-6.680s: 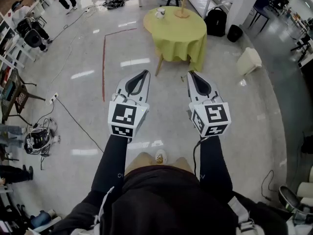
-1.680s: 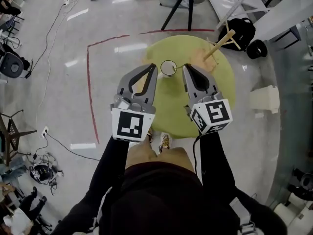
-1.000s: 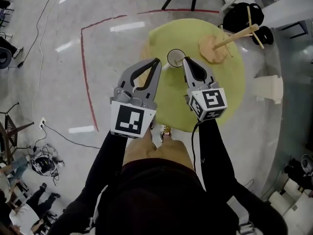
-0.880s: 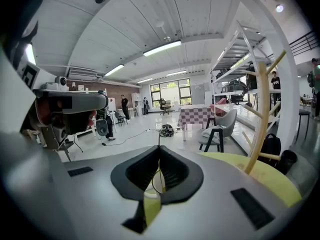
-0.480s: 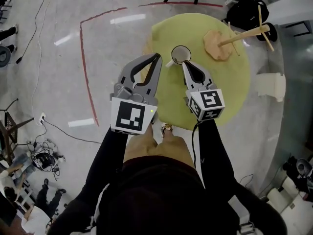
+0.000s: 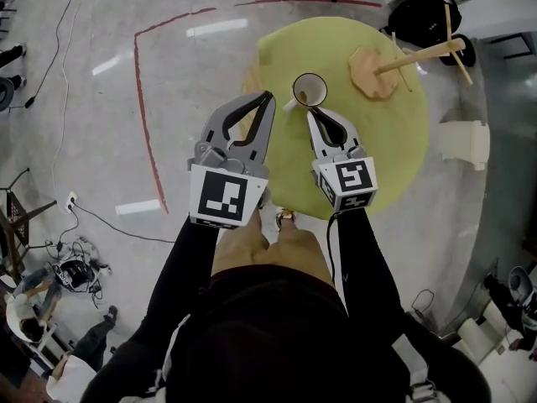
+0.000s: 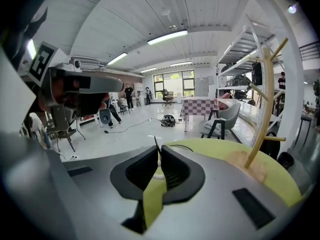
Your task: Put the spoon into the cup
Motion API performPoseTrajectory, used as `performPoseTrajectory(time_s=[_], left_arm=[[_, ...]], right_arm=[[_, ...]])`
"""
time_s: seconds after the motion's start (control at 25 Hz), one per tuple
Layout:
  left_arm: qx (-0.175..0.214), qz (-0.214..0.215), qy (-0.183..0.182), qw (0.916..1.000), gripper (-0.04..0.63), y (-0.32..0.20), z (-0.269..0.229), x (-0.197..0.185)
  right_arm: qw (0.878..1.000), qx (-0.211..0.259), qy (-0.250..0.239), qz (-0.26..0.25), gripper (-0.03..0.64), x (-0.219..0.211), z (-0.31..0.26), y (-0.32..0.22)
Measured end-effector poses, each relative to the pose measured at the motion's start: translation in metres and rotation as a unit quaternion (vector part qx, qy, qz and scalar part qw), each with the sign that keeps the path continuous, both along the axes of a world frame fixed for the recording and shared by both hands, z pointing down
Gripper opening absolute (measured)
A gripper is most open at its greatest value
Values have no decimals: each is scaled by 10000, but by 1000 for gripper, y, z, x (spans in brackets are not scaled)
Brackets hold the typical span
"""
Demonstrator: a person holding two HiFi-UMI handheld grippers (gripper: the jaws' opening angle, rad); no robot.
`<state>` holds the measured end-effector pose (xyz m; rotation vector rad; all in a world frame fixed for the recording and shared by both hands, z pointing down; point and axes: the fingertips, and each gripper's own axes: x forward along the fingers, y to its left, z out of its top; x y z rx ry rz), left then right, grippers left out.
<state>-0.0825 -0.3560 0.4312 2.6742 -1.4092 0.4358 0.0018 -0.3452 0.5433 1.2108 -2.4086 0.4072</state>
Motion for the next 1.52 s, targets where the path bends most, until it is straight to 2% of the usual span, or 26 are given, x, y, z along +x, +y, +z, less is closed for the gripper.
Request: performPoseTrajectory(time_s=[0.12, 0.16, 0.24, 0.28, 0.92, 1.28, 1.52], left_arm=[[-18, -3, -1, 10000, 17, 2, 1, -1], [-25, 3, -11, 10000, 17, 3, 2, -1], [-50, 19, -44, 10000, 17, 5, 4, -1], [-64, 19, -51, 10000, 17, 5, 5, -1], [23, 42, -57, 10000, 17, 8, -2, 5], [225, -126, -58, 9997, 17, 10, -33, 12], [214, -251, -291, 9990, 17, 15, -53, 21]], right_arm=[[9999, -53, 88, -63, 32, -2, 5, 6], [9999, -101, 44, -86, 57, -3, 6, 8], [9998, -142, 2, -123, 208, -5, 8, 12], [9998, -131, 24, -128, 213, -5, 7, 13], [9997, 252, 37, -52, 216, 3, -18, 10], [9971, 744, -94, 105, 217, 21, -70, 4], [9936, 1016, -422, 260, 217, 31, -113, 7]])
